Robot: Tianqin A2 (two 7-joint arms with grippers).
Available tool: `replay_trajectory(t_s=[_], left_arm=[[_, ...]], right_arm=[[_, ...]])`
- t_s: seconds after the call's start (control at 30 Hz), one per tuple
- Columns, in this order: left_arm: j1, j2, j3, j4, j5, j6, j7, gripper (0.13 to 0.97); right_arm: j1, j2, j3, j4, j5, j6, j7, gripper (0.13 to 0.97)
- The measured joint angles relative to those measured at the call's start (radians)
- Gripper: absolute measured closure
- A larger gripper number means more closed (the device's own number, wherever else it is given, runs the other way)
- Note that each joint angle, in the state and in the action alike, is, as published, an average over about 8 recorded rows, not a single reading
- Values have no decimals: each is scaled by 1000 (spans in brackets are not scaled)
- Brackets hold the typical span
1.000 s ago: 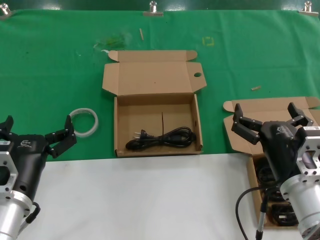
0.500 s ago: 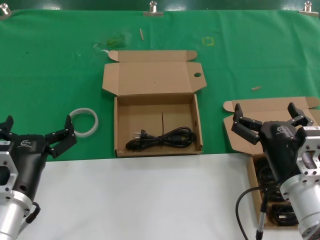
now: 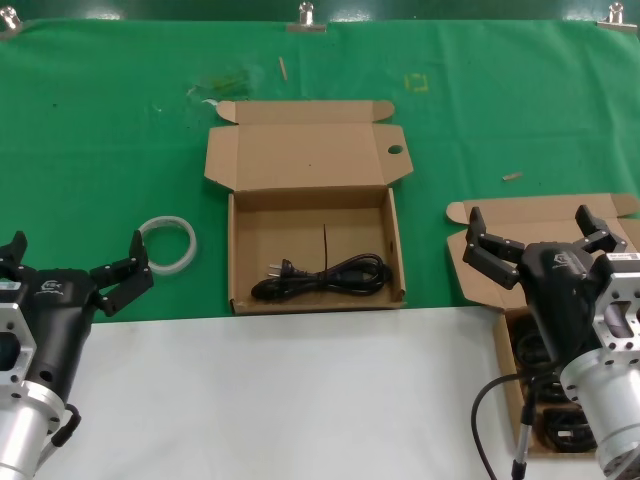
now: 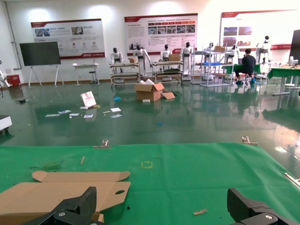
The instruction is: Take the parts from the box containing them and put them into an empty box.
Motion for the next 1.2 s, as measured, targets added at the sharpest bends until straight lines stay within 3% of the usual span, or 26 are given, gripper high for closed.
replay_trajectory(t_s=[1.2], left_arm=[[0,0,0,0,0,0,0,132]], right_arm=[[0,0,0,0,0,0,0,129]])
